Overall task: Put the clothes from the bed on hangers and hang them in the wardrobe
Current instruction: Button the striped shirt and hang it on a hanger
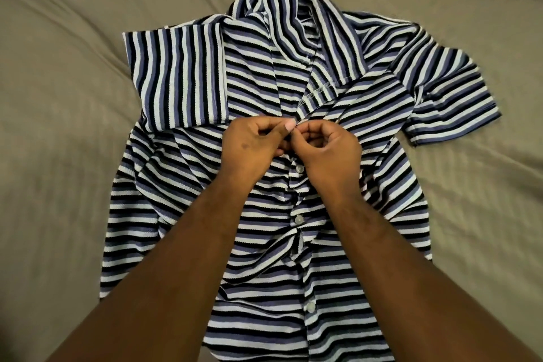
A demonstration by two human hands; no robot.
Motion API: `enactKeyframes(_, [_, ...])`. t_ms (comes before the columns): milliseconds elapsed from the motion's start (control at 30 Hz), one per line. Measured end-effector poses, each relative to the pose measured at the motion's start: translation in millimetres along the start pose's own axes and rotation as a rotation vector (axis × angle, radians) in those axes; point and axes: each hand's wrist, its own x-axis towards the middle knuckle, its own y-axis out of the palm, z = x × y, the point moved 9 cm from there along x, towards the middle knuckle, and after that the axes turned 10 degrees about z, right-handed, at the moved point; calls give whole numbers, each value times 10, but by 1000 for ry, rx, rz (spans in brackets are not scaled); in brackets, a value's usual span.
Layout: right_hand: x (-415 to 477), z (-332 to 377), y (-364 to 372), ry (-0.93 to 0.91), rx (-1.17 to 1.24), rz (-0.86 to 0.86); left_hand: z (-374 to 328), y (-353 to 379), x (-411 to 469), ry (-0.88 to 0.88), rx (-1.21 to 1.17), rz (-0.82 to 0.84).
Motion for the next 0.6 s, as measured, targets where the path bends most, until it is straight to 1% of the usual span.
enactKeyframes(100, [-22,11,-6,-17,-40,-22,-10,-6,-7,42,100,-80])
enactKeyframes(200, [-23,21,-9,-20,-67,-36,24,2,3,37,178,-158])
enactKeyframes(267, [-19,31,-16,-18,-86,-58,45,2,23,25,225,-181])
enactKeyframes(367, [8,30,-13,-9,-94,-38,53,6,36,9,281,-174])
enactKeyframes(467, [46,-39,-4,35,9,62,67,32,40,4,280,-110])
enactKeyframes(533, [54,-59,-22,47,84,106,36,50,15,35,295,-78])
enactKeyframes(600, [55,-87,-10,57,99,109,0,39,-33,81,345,-92])
